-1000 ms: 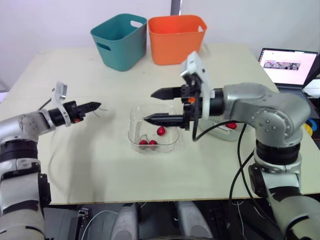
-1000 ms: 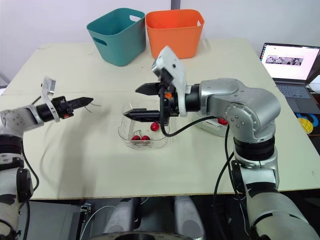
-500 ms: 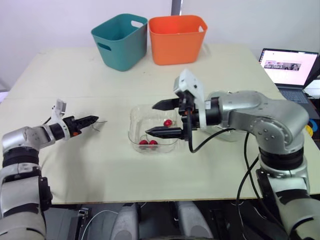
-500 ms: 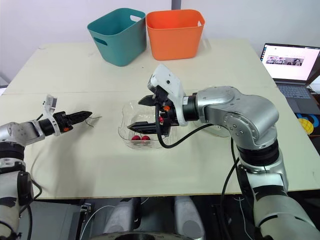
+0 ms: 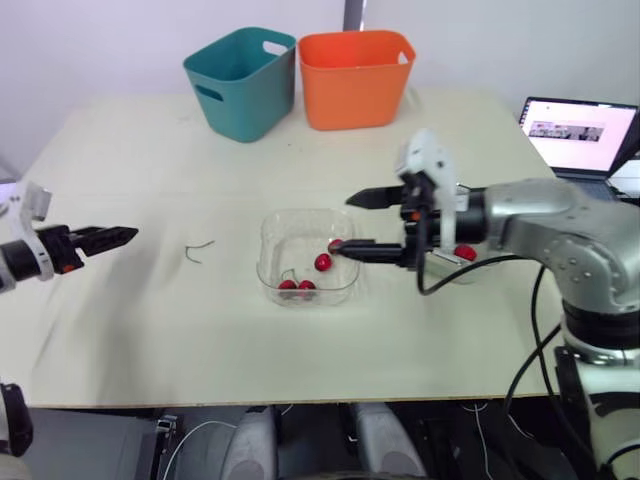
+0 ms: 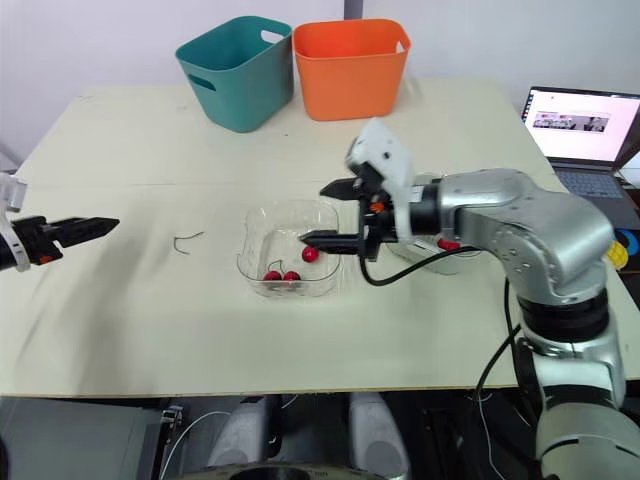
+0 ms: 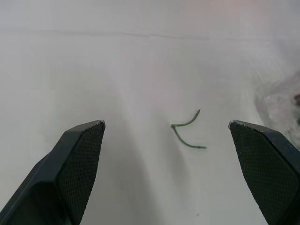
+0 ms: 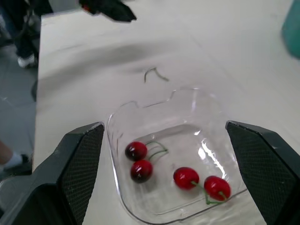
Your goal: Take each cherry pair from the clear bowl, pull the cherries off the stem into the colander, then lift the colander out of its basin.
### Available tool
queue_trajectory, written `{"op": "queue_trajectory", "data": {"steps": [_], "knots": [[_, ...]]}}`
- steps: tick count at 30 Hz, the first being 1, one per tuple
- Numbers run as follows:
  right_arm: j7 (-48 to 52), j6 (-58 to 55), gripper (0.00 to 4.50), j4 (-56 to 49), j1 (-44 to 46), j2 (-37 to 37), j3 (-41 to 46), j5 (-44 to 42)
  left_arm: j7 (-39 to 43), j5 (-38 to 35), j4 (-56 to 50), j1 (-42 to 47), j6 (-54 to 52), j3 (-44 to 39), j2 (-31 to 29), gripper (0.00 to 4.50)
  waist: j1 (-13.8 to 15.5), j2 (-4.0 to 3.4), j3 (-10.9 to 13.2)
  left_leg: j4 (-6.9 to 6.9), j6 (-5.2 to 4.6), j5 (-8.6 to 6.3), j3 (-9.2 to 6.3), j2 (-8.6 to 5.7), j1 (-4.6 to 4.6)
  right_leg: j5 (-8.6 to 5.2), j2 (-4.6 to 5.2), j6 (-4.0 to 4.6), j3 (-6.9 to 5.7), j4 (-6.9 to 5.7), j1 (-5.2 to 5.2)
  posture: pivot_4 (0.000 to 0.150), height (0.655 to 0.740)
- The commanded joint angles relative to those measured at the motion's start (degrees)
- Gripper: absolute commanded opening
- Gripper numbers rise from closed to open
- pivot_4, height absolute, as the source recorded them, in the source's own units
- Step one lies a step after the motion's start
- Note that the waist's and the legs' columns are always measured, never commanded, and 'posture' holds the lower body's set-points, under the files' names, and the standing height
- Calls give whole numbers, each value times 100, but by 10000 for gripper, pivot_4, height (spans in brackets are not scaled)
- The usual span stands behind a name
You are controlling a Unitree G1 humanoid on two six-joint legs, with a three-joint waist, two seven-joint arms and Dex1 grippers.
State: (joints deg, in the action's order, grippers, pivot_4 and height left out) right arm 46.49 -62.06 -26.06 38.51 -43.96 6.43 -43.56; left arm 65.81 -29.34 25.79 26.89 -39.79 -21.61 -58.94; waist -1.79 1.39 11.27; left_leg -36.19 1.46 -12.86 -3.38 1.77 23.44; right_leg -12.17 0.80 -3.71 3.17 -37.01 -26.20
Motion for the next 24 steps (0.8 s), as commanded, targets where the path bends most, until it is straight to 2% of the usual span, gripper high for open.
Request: {"op": "queue_trajectory", "data": {"steps": [1, 4, 8, 15, 19, 22, 24], "knots": [[162, 282, 45000, 234, -506, -617, 1280, -27, -86, -547, -1480, -354, -257, -788, -164, 44636, 62, -1, 1, 1, 0, 0, 9, -3, 3, 0, 6, 1, 3, 10, -1, 1500, 7400], [439, 129, 45000, 599, -975, -1165, 2041, -236, -147, -773, -2081, -621, -403, -974, -113, 44636, 71, -4, 1, 2, 0, 0, 29, -6, -5, -7, 13, -9, 13, 14, 3, 1500, 7400], [801, 104, 45000, 1130, -1536, -1711, 2856, -314, -387, -909, -2162, -335, -392, -907, -8, 44636, 65, -3, 1, 1, -1, 0, 26, 2, -14, -11, -4, -11, 13, 11, 8, 1500, 7400], [1006, 194, 45000, 1241, -1959, -2100, 2968, -338, -287, -512, -1875, 92, 301, -109, 140, 44636, -81, -5, 1, 3, -1, -1, 30, 3, -21, -11, -11, -11, 23, 4, 9, 1500, 7400], [855, -272, 45000, 791, -1636, -2291, 2402, -675, -197, -611, -2179, 375, 66, 386, 280, 44636, -101, -5, 1, 2, -1, -1, 30, 3, -22, -10, -14, -13, 28, -2, 7, 1500, 7400], [713, -372, 45000, 447, -605, -2240, 1316, -794, 93, -701, -2426, 563, -135, 794, 285, 44636, -151, -7, 3, 2, -1, 0, 32, 3, -22, -9, -16, -13, 32, -5, 3, 1500, 7400], [639, -161, 45000, 434, 329, -1960, 310, -378, 362, -810, -2612, 755, -281, 1096, 292, 44636, -165, -7, 3, 3, -1, -1, 29, 3, -17, -10, -18, -12, 32, -5, -2, 1500, 7400]]}}
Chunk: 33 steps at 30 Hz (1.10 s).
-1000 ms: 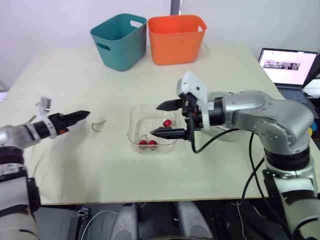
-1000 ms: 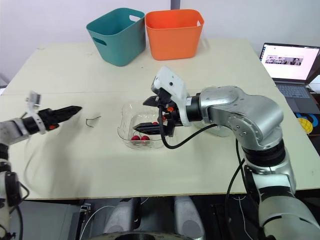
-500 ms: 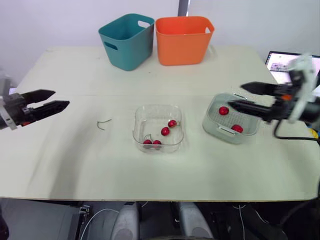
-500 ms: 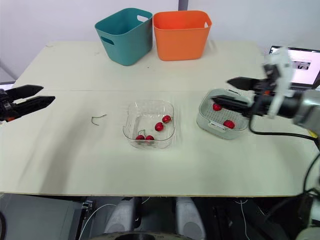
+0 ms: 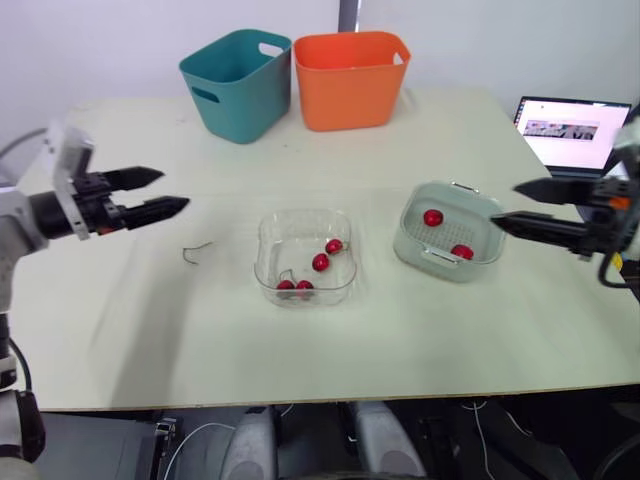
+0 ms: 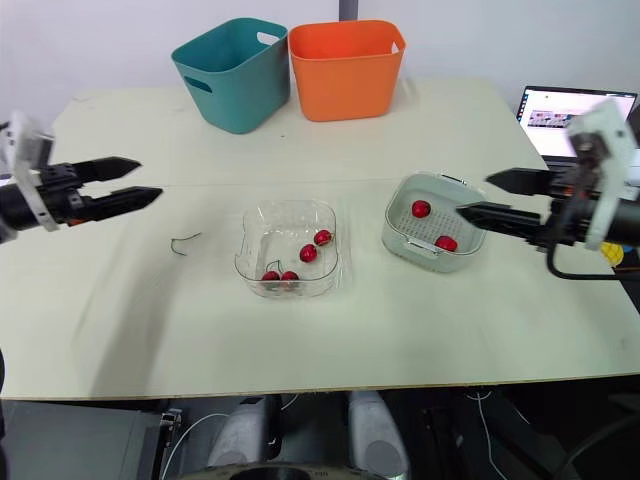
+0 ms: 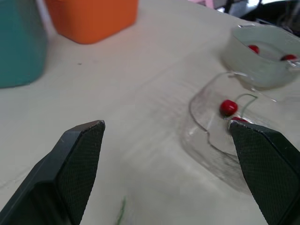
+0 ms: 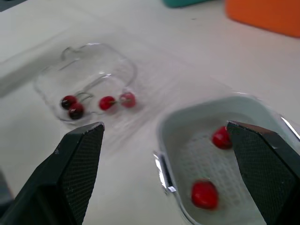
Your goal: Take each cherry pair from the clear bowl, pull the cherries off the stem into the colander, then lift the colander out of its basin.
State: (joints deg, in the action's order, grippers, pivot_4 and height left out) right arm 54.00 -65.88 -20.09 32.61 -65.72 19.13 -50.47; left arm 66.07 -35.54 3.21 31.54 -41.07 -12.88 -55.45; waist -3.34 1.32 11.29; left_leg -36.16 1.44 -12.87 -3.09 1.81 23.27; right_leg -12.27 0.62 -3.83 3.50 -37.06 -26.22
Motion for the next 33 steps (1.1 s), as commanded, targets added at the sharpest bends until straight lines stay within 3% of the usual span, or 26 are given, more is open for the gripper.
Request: {"op": "queue_trajectory", "data": {"steps": [1, 7, 10, 15, 20, 25, 30, 33], "knots": [[-111, 395, 45000, -122, 1369, 402, -1548, 658, 451, -207, -415, 410, -187, 380, -39, 44636, -55, 0, 0, -1, 0, 0, 0, 0, 0, 0, 0, 0, 0, 0, -2, 1500, 7400], [530, 1128, 45000, 41, 2610, 1152, -3697, 1909, 921, -163, -564, 794, -204, 841, -44, 44636, -62, -1, 1, 3, 0, 0, 0, -1, 12, 1, 0, -6, 0, 0, -16, 1500, 7400], [727, 1570, 38975, 543, 3006, 1614, -4584, 2690, 1121, -68, -649, 788, -84, 956, -149, 45000, -59, -1, 1, 1, -1, 0, 0, -2, 19, 12, 1, -19, 0, -1, -21, 1500, 7400], [1055, 3086, 22132, 1933, 3528, 2300, -5713, 4289, 1063, -102, -930, 605, -172, 898, -193, 45000, -66, -1, 1, -8, -1, 0, 0, -2, 13, 0, 1, -7, 1, -3, -14, 1500, 7400], [1559, 3537, 22132, 2923, 3815, 2852, -5955, 4895, 705, -279, -1248, 391, -390, 683, -95, 45000, -61, -1, 1, -3, -1, 0, -3, -2, 14, 14, 0, -18, -1, -11, -18, 1500, 7400], [2265, 3308, 22132, 2799, 3753, 3025, -5931, 4923, 476, -393, -1402, 199, -408, 534, -46, 45000, -57, -1, 1, -5, -1, 0, -10, -3, 15, 18, 1, -16, -5, -12, -15, 1500, 7400], [2298, 3553, 22132, 3157, 3758, 3388, -5939, 5192, 356, -401, -1438, 86, -337, 492, 28, 45000, -72, -1, 1, -6, -1, 1, -13, -1, 7, 16, -3, -18, -7, -21, -13, 1500, 7400], [2239, 3858, 28595, 3526, 3773, 3603, -5937, 5426, 304, -389, -1430, 63, -286, 502, 80, 45000, -64, -1, 1, -7, 0, 1, -15, -1, 8, 16, -3, -18, -9, -21, -12, 1500, 7400]]}}
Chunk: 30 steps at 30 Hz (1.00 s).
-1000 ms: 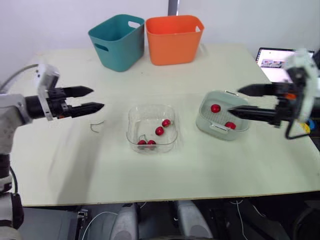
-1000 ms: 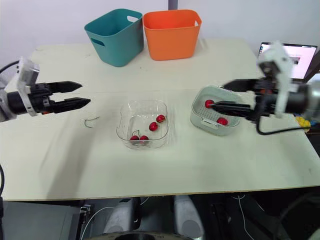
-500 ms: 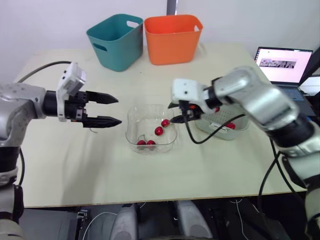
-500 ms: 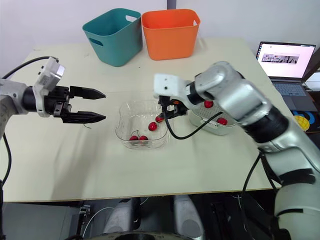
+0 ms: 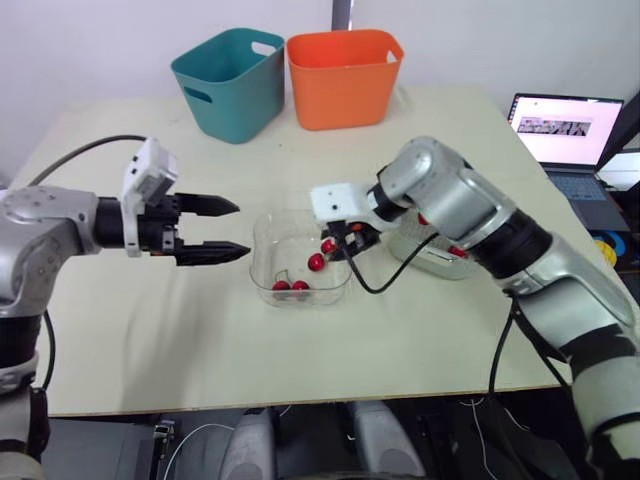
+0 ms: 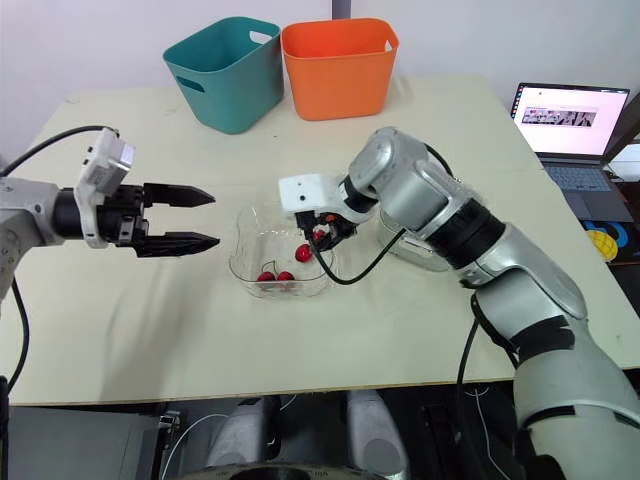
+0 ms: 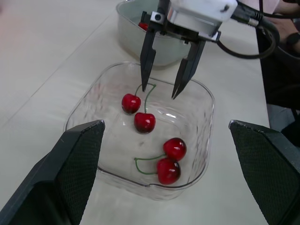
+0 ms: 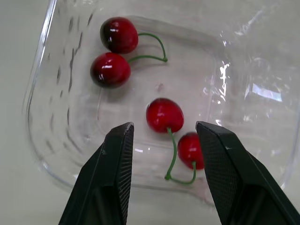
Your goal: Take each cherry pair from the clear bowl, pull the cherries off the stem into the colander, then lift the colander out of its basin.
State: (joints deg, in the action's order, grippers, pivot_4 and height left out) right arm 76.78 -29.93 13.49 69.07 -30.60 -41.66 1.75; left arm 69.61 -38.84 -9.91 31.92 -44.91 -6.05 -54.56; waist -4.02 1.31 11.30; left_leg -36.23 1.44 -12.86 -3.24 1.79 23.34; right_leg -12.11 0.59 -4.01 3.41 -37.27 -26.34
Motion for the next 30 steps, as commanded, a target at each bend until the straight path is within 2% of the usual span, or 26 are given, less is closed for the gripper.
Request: {"op": "queue_trajectory", "data": {"steps": [1, 5, 9, 17, 30], "knots": [[-5, 298, 31439, 231, 137, 135, 137, 262, -53, -60, -116, 9, 112, -188, -2, 45000, 4, 0, 0, 0, 1, 0, 0, -1, 2, 1, 1, 1, 0, 0, -1, 1500, 7400], [-127, 483, 44932, 552, 250, 392, 83, 630, -115, -66, -113, -12, 139, -184, 44, 45000, 5, 0, 0, 0, 1, 0, 0, -1, 3, 6, 2, 10, 0, 2, 0, 1500, 7400], [-21, 984, 44932, 731, 388, 440, -168, 1173, -235, -62, -177, -45, 153, -157, 152, 45000, 3, 0, 0, 0, 1, 0, -2, -1, 3, 6, 2, 10, -2, 1, 0, 1500, 7400], [501, 1522, 44932, 896, 549, 565, -203, 1523, -251, -49, -102, -129, 296, -210, 244, 45000, 3, 0, 0, 1, 2, 1, -4, -1, 2, 7, 2, 10, -3, 1, 0, 1500, 7400], [361, 1998, 44932, 1418, 556, 1048, -276, 2397, -403, -93, -108, -206, 384, -218, 394, 45000, 4, 0, 0, 1, 4, 2, -7, -2, 2, 7, 3, 11, -5, 0, 2, 1500, 7400]]}}
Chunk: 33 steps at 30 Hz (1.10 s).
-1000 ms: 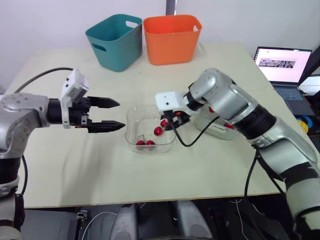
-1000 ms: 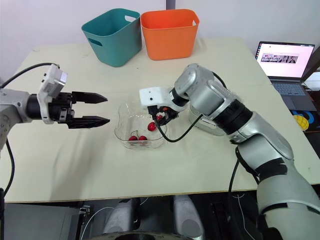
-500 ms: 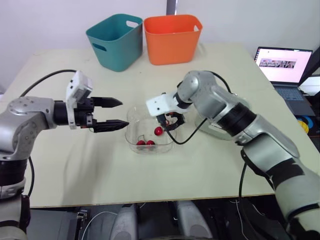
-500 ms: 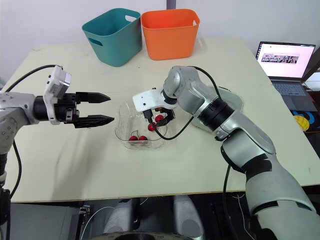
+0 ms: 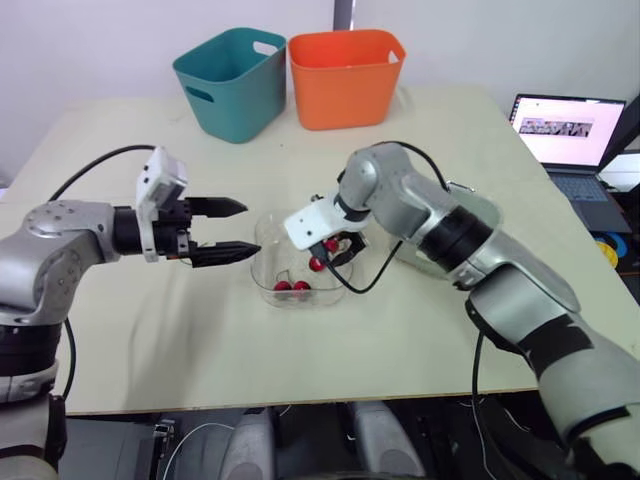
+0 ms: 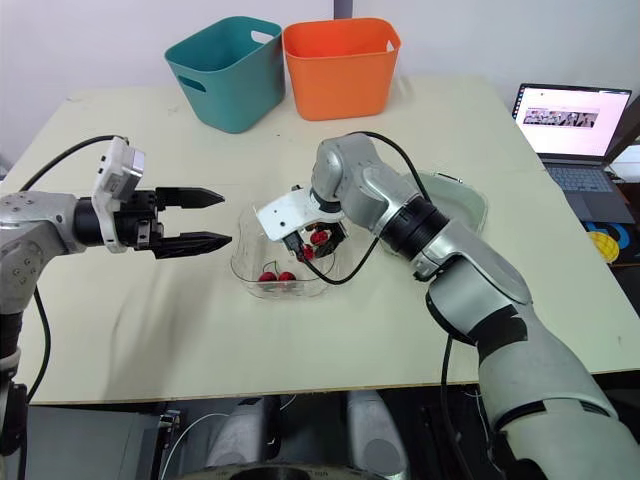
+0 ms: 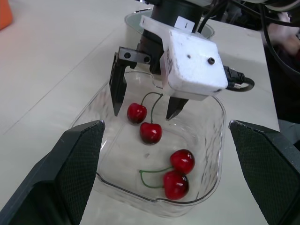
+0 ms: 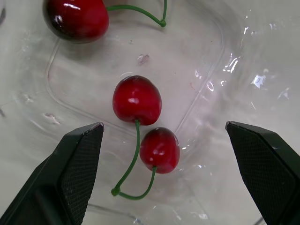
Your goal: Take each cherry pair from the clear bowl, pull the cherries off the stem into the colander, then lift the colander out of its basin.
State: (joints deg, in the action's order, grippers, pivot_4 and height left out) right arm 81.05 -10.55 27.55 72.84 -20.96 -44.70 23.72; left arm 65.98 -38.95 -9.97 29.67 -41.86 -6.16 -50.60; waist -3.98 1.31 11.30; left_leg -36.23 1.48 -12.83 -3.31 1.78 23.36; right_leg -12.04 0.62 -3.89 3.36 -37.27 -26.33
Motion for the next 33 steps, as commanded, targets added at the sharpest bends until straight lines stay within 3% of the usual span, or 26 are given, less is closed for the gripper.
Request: {"op": "queue_trajectory", "data": {"steps": [1, 6, 11, 16, 19, 25, 33], "knots": [[-102, 67, 44932, 50, 177, 113, 21, 278, -51, -83, -110, 17, 78, -207, 7, 45000, 0, 0, 0, 0, 0, 0, 0, 0, 0, 0, 0, 0, 0, 0, 0, 1500, 7400], [-19, -94, 44932, 148, 77, 243, 16, 464, -152, -88, -115, 72, 98, -168, 125, 45000, 0, 0, 0, 0, 1, 1, -1, 0, -1, 0, 1, 0, -1, 0, 3, 1500, 7400], [567, -425, 44932, -92, -98, 361, 294, 1, -176, -56, -99, 107, 108, -148, 161, 45000, -3, 0, 0, 0, 1, 1, -4, 0, -1, 0, 0, 0, -2, 0, 3, 1500, 7400], [461, -513, 44932, 21, -80, 473, 332, -28, -218, -34, -71, 171, 133, -130, 187, 45000, -3, 0, 0, 0, 1, 1, -5, 0, -1, 1, 0, 1, -4, -2, 3, 1500, 7400], [322, -474, 38529, 95, -90, 529, 333, 2, -241, -22, -68, 180, 145, -135, 194, 45000, -1, 0, 0, 0, 2, 1, -5, 0, -1, 0, 0, 0, -4, -1, 3, 1500, 7400], [142, -349, 17145, 207, -72, 533, 235, 151, -355, -46, -109, 197, 128, -178, 235, 45000, -1, 0, 0, 0, 2, 1, -5, 0, -1, 0, 0, 0, -4, -2, 3, 1500, 7400], [231, -471, 17145, 102, -102, 555, 280, 102, -458, -55, -111, 230, 150, -186, 273, 45000, -2, 0, 0, 0, 2, 1, -5, 0, -1, 0, 0, 0, -4, -1, 3, 1500, 7400]]}}
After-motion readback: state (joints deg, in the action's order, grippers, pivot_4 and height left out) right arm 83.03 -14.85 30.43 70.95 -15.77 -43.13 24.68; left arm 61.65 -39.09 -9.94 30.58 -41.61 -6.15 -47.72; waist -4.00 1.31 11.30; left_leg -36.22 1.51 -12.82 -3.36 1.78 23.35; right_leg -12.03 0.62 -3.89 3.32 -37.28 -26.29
